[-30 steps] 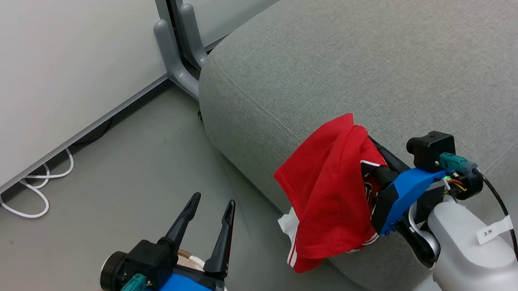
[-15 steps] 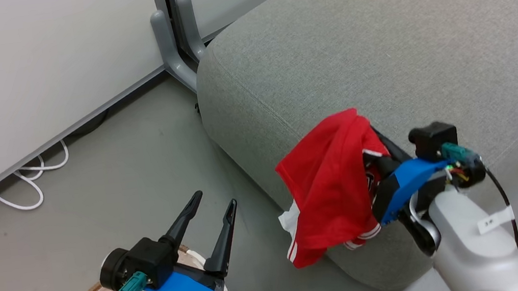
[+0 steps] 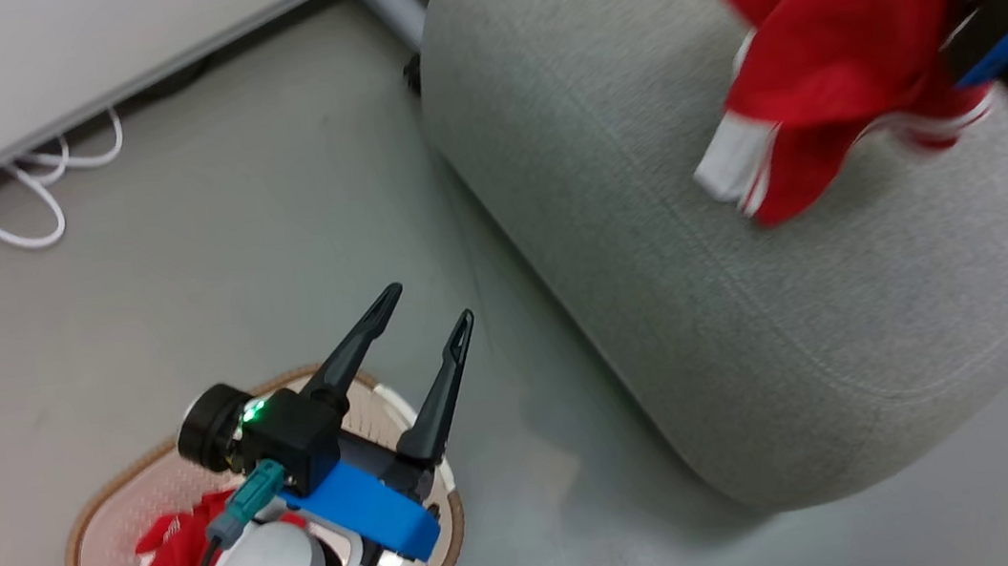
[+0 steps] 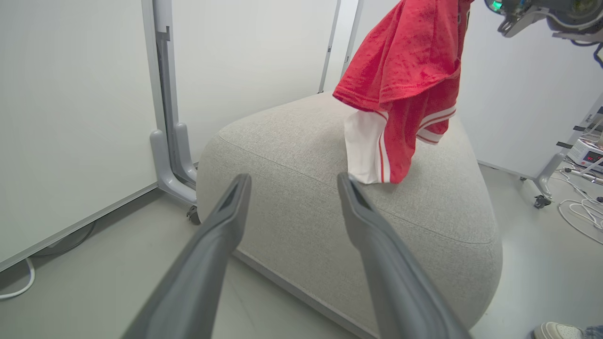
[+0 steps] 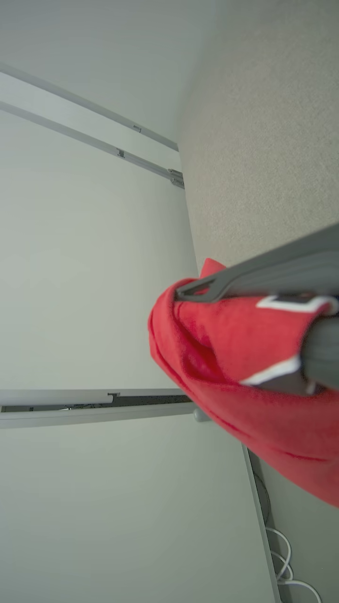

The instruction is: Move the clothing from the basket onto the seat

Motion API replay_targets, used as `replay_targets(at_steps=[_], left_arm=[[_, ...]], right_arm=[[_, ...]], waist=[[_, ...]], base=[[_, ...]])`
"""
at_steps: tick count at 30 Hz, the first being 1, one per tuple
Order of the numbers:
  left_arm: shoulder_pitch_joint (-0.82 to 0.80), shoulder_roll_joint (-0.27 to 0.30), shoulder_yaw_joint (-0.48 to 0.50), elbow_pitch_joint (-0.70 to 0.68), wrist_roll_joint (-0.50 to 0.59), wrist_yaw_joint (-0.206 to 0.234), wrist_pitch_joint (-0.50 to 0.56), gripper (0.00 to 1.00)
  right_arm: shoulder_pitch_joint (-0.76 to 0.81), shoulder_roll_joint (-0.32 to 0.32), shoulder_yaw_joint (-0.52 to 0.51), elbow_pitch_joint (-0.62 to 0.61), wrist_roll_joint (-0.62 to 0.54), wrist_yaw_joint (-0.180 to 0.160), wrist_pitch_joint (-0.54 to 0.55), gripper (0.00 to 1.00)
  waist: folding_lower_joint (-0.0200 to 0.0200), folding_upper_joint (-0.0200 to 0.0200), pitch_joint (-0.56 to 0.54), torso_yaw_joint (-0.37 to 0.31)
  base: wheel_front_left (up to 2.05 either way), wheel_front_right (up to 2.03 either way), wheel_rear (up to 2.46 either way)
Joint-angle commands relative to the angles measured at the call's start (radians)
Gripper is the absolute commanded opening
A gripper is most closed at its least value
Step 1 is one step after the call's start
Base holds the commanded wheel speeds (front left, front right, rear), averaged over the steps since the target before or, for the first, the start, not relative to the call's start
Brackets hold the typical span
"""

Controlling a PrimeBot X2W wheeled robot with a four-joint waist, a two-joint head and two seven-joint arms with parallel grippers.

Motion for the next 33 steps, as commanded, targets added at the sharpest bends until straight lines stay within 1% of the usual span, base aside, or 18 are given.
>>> replay_targets(at_steps=[1,6,9,11,15,17,20,24,28,33], left_arm=[[-0.026,0.01,-0.006,-0.008,0.009,-0.001,-0.003,1.0],[-0.099,0.026,-0.024,-0.041,0.02,-0.001,0.003,1.0],[-0.143,0.024,-0.036,-0.055,0.03,-0.001,0.006,1.0],[-0.164,0.02,-0.039,-0.061,0.036,-0.001,0.005,1.0],[-0.194,0.024,-0.046,-0.073,0.052,-0.001,0.008,1.0],[-0.203,0.03,-0.045,-0.079,0.056,0.001,0.008,1.0],[-0.212,0.045,-0.04,-0.09,0.063,0.008,0.012,1.0],[-0.21,0.052,-0.045,-0.103,0.067,0.011,0.016,1.0],[-0.211,0.058,-0.046,-0.109,0.065,0.016,0.02,1.0],[-0.209,0.055,-0.045,-0.106,0.055,0.021,0.018,1.0]], right_arm=[[-0.036,-0.023,-0.026,-0.011,-0.004,0.0,0.009,0.0],[-0.127,-0.117,-0.179,-0.024,-0.007,0.0,0.045,0.0],[-0.148,-0.166,-0.274,-0.047,-0.04,0.0,0.009,0.0],[-0.129,-0.173,-0.325,-0.047,-0.076,0.0,-0.008,0.0],[-0.086,-0.172,-0.41,-0.029,-0.125,0.0,-0.017,0.0],[-0.073,-0.161,-0.447,-0.016,-0.136,0.0,-0.026,0.0],[-0.056,-0.136,-0.509,0.006,-0.135,0.0,-0.037,0.0],[-0.034,-0.12,-0.567,0.064,-0.153,0.0,-0.048,0.0],[-0.041,-0.105,-0.598,0.109,-0.168,0.0,-0.062,0.0],[-0.051,-0.093,-0.592,0.136,-0.19,0.0,-0.078,0.0]], waist=[[-0.0002,0.0,0.076,0.057],[-0.0002,0.0,0.187,0.114],[-0.0002,0.0,0.245,0.155],[-0.0002,0.0,0.277,0.177],[-0.0002,0.0,0.334,0.212],[-0.0002,0.0,0.354,0.224],[-0.0002,0.0,0.382,0.231],[-0.0002,0.0,0.392,0.239],[-0.0002,0.0,0.391,0.236],[-0.0002,0.0,0.378,0.229]], base=[[0.0,0.0,0.0],[0.0,0.0,0.0],[0.0,0.0,0.0],[0.0,0.0,0.0],[0.0,0.0,0.0],[0.0,0.0,0.0],[0.0,0.0,0.0],[0.0,0.0,0.0],[0.0,0.0,0.0],[0.0,0.0,0.0]])
